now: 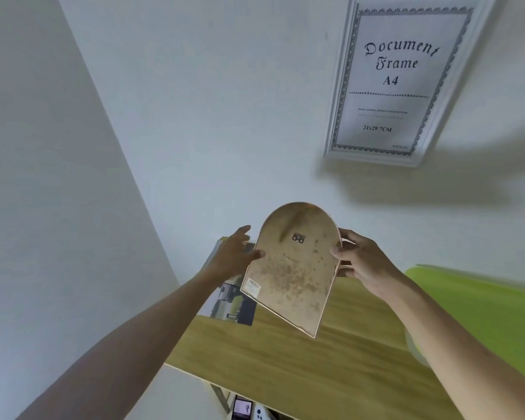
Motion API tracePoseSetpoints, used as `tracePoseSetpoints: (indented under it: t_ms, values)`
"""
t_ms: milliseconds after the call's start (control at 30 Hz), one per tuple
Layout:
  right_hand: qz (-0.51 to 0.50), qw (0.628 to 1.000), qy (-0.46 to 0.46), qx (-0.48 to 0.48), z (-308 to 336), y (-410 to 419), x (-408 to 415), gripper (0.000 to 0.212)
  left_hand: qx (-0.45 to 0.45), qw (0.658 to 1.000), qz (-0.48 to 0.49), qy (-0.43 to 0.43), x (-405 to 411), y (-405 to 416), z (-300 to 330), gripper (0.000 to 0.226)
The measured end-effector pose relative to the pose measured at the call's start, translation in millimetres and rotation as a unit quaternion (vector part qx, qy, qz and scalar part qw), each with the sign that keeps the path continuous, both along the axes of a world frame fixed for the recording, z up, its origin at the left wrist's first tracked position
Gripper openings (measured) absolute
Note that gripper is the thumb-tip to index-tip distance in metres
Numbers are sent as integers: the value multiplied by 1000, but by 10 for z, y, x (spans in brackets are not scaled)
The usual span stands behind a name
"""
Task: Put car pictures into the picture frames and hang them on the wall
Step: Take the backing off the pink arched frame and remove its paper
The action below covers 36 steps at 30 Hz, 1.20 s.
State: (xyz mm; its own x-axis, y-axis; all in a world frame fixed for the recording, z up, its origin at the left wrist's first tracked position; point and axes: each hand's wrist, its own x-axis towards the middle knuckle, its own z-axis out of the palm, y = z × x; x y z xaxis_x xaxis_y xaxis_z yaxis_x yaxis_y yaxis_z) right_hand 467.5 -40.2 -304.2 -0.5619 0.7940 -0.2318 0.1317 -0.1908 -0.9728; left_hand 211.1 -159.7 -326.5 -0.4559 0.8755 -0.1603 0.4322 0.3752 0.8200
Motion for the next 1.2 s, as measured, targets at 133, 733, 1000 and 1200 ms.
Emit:
tracePoseSetpoints:
  t_ms: [133,733,1000,1200]
  values:
    - [-5,1000,11,-9,-54,77,16,36,22,994,-30,-101,-107,27,-35,65]
    - [9,828,-369,422,-128,278,-838,40,17,990,-41,-134,-564,125,-154,33]
    - [14,885,-399,241,-179,235,-1227,38,16,994,-66,-85,-796,109,-297,29]
    - [0,909,-380,172,-308,219,-1292,15,-2,993,-63,-97,-912,40,-480,31]
